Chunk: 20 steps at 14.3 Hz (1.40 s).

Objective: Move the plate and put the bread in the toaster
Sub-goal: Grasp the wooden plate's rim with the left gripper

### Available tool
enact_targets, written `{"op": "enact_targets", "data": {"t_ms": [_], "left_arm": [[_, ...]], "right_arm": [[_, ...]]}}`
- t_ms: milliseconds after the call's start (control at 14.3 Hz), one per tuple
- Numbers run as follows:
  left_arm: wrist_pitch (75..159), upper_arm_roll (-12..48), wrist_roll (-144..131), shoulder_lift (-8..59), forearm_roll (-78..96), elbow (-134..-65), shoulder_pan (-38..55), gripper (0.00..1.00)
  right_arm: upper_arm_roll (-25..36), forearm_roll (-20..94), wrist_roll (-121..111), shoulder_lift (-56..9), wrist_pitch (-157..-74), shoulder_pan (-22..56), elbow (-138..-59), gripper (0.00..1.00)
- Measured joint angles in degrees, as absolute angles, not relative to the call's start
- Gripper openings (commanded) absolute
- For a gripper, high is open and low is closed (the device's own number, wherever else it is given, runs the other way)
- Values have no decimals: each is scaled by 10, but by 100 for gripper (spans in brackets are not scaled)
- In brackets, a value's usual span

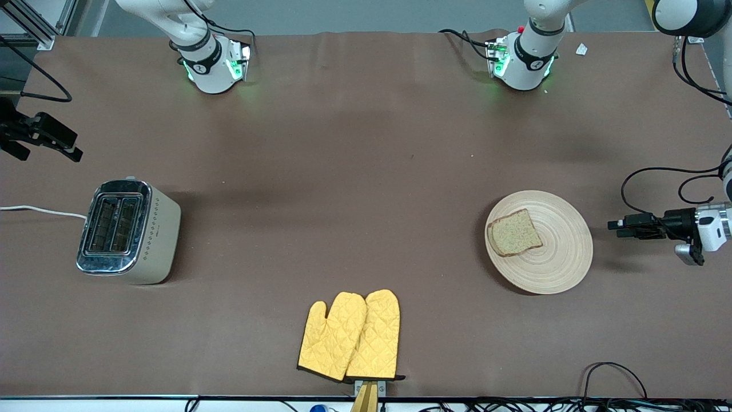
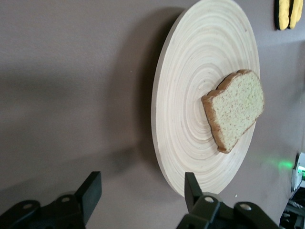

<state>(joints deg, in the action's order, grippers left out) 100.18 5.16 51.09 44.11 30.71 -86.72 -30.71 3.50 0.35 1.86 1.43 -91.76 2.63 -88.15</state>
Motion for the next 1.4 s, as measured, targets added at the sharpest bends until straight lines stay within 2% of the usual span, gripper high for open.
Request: {"op": "enact_targets", "data": {"t_ms": [420, 840, 981, 1121, 1401], "left_arm": [[997, 59, 540, 471, 339, -869, -307, 64], [997, 65, 550, 485, 381, -869, -305, 51], [997, 65, 551, 490, 397, -869, -304, 37], [997, 66, 565, 499, 401, -869, -303, 33], [997, 66, 578, 504, 402, -869, -303, 11]], "right_arm": [[34, 4, 19, 14, -925, 27, -881, 100], [33, 4, 19, 14, -926, 29, -881, 100], [33, 4, 19, 14, -928, 29, -881, 100], [33, 4, 19, 14, -928, 29, -882, 100], [32, 4, 19, 14, -929, 29, -882, 100]]}}
